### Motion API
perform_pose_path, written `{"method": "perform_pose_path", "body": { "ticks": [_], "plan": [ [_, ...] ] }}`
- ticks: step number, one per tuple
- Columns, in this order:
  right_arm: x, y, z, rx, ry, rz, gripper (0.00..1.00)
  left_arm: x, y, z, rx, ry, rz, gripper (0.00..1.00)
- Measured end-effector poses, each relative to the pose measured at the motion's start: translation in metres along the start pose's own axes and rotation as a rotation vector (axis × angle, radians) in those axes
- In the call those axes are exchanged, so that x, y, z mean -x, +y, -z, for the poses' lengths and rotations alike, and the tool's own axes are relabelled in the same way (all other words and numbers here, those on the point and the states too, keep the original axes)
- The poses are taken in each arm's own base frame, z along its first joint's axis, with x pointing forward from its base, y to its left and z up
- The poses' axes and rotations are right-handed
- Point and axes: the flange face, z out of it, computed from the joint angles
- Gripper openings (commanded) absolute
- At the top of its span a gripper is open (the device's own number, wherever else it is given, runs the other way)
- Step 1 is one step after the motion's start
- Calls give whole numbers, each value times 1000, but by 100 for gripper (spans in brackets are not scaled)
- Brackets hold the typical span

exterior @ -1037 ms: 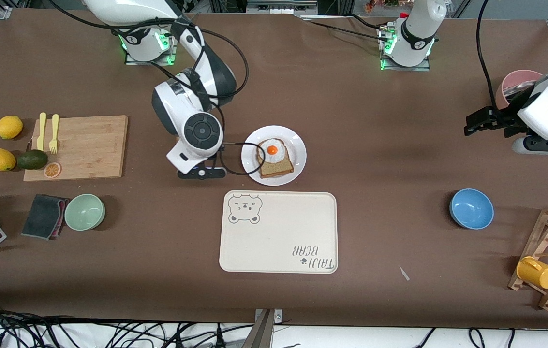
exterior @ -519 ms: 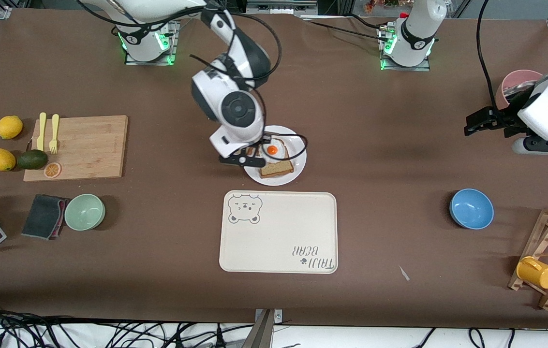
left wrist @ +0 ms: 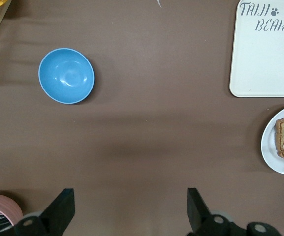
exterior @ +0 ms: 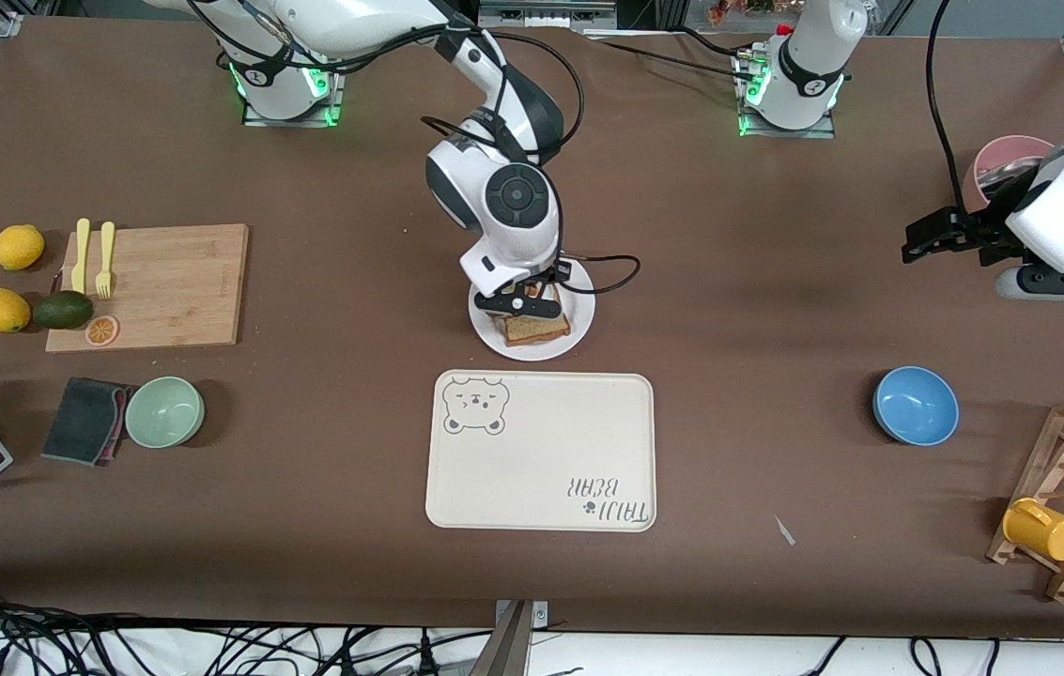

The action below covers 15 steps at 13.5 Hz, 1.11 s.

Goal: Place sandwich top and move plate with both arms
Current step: 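Lower the bread onto the egg sandwich and open the right gripper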

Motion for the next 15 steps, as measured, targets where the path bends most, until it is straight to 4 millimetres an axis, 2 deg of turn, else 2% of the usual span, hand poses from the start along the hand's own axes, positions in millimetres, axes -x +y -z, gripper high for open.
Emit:
{"method": "perform_pose_path", "body": {
  "ticks": [2,5,6,7,8,9,11,13,15],
  "plan": [
    [5,-6,-6,3,16,11,0,0,-1,0,0,0,1,100],
    [1,-4,-14,33,44,26,0,0,-1,0,0,0,2,100],
    [0,-3,-19,37,45,26,3,0,-1,0,0,-1,2,100],
    [-1,-4,-24,36,47,26,47,0,-1,0,0,-1,2,100],
    [-3,-5,-27,28,53,26,62,0,-1,-1,0,-1,2,100],
    [-4,-6,-28,15,63,27,83,0,-1,-1,0,-1,2,100],
    [-8,-8,-25,-3,79,26,93,0,-1,-1,0,-1,3,100],
    [-13,-8,-19,-9,93,21,99,0,-2,-1,0,-1,3,100],
    [-27,-1,-8,-11,121,8,99,-1,-2,-1,0,-2,3,100]
  ]
}}
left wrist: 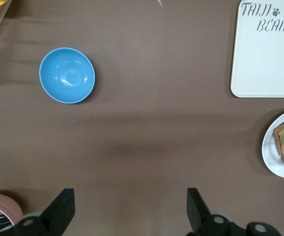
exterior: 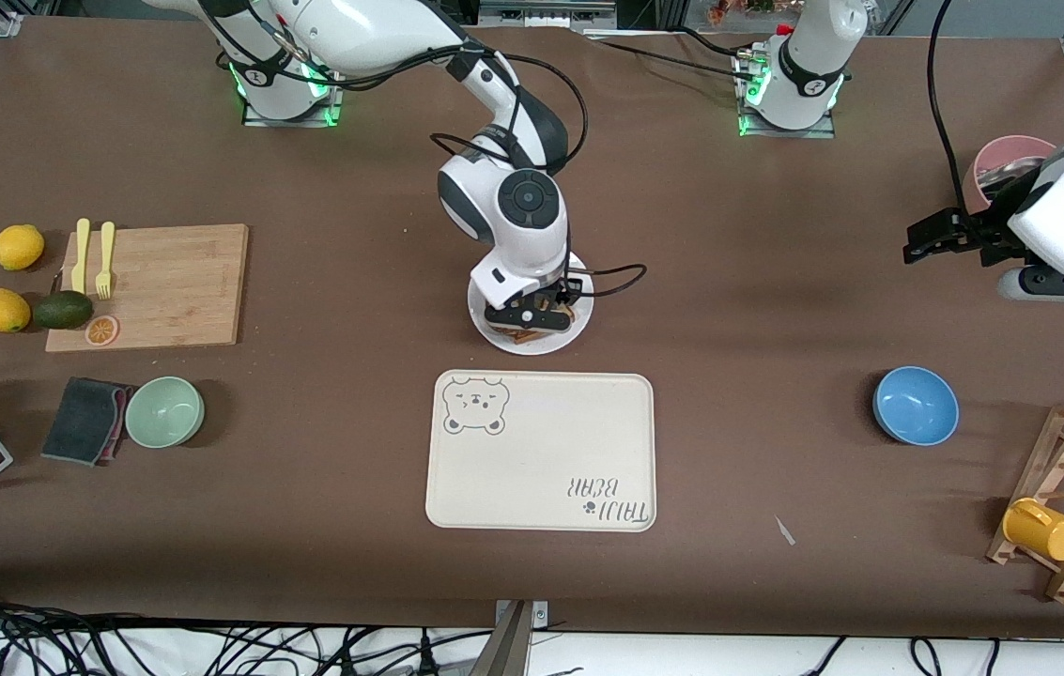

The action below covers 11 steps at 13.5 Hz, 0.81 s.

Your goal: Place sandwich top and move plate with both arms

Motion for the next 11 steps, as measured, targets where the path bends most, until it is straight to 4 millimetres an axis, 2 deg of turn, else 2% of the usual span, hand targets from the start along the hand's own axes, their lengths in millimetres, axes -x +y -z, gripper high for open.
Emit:
{"method": "perform_pose_path", "body": {
  "ticks": [2,4,8,11],
  "plan": [
    [-22,13,21,-1,38,0,99,0,-1,0,0,-1,3,100],
    [-43,39,43,50,40,27,99,0,-3,0,0,-1,5,100],
    [-90,111,89,147,2,116,99,0,-3,0,0,-1,6,100],
    [-118,173,121,140,-99,159,99,-1,-3,-1,1,-1,6,100]
  ]
}}
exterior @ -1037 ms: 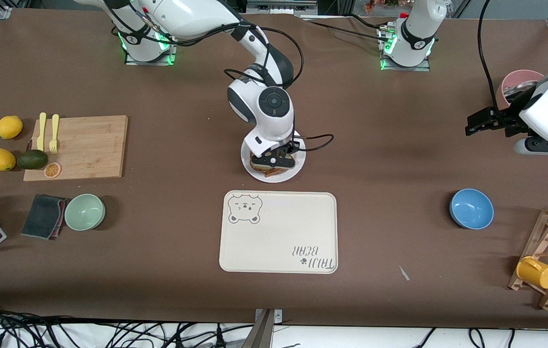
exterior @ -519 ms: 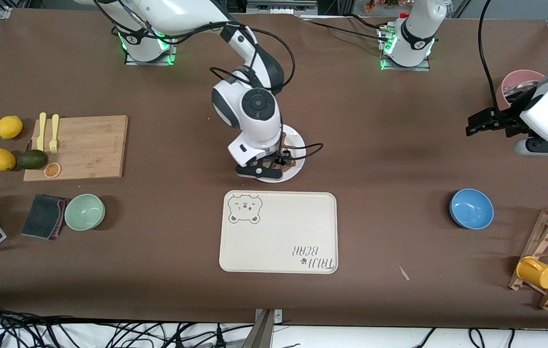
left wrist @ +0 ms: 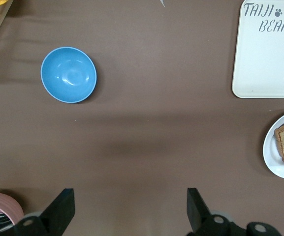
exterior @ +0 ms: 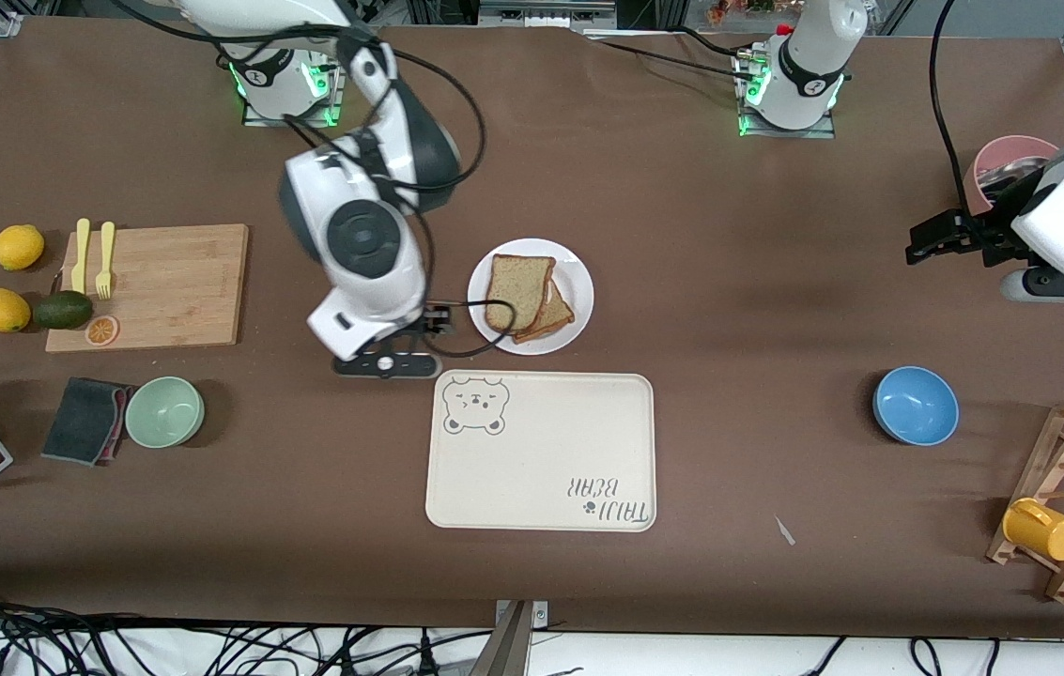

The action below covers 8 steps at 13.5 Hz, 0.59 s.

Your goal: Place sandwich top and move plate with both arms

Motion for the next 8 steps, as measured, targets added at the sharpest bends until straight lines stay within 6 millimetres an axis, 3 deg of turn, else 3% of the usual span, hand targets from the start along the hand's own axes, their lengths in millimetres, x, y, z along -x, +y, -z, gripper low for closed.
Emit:
{"method": "perform_pose_path", "body": {
  "ticks": [5,6,8],
  "plan": [
    [-29,139,29,-149,-84,110,99,-2,1,0,2,2,0,100],
    [-31,188,43,-178,-89,124,99,-6,1,-7,0,-8,0,100],
    [-27,238,64,-202,-69,104,100,-21,1,-26,-3,-6,2,100]
  ]
}}
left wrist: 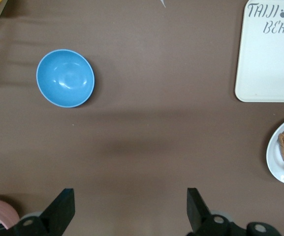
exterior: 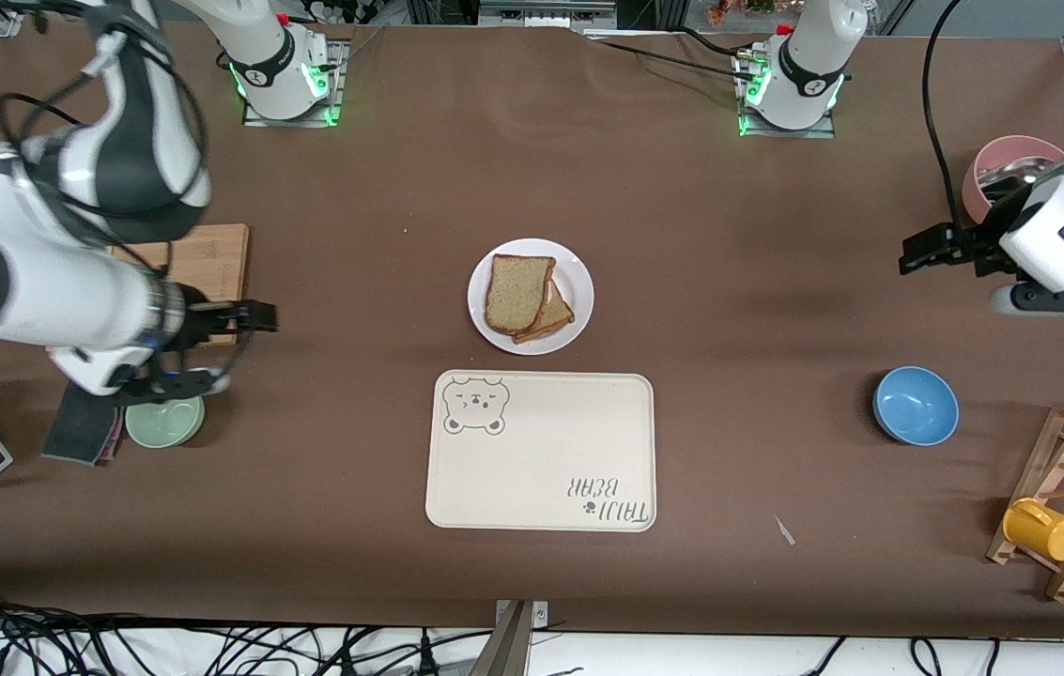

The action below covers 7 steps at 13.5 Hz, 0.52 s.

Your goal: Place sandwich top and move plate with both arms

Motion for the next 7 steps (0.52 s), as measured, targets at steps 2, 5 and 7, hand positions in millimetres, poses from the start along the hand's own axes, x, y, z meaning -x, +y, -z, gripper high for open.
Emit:
{"method": "perform_pose_path", "body": {
  "ticks": [2,5,7],
  "plan": [
    [21,38,41,-22,47,-37,100,-15,-1,-28,-5,-18,4,100],
    [67,72,78,-46,89,-79,100,-23,-2,-55,-8,-33,8,100],
    [94,85,72,-2,75,-84,100,-25,-4,-86,-9,-34,12,100]
  ]
}}
